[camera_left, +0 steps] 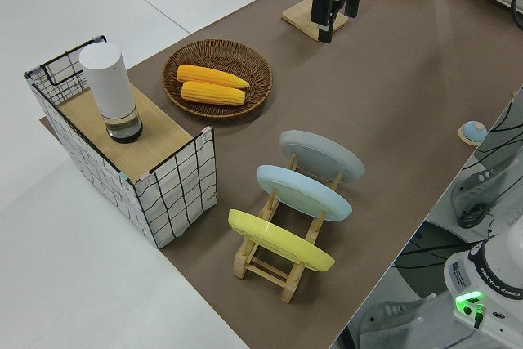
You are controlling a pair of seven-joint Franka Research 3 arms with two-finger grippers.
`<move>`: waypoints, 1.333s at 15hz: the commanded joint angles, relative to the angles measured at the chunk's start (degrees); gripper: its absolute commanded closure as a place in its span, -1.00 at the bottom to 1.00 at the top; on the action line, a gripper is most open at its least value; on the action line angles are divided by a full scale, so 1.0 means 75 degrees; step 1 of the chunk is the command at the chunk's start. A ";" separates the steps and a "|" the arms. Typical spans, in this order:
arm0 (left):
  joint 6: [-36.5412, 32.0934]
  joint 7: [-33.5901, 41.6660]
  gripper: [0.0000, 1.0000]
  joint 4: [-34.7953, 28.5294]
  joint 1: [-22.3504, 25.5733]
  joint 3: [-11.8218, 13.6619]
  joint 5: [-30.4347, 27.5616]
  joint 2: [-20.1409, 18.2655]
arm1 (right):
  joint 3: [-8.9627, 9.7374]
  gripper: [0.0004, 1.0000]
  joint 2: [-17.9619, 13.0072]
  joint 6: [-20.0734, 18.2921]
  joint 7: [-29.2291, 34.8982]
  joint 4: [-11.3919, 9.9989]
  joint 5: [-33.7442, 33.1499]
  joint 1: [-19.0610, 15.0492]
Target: Pick gray plate from low plate rack and place it on table with left arm
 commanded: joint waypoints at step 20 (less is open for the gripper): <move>0.0613 -0.0236 -0.98 -0.1508 -0.0100 0.0070 0.1233 -0.0524 | 0.0130 -0.97 -0.0009 -0.0108 0.0092 0.0068 -0.0011 -0.0153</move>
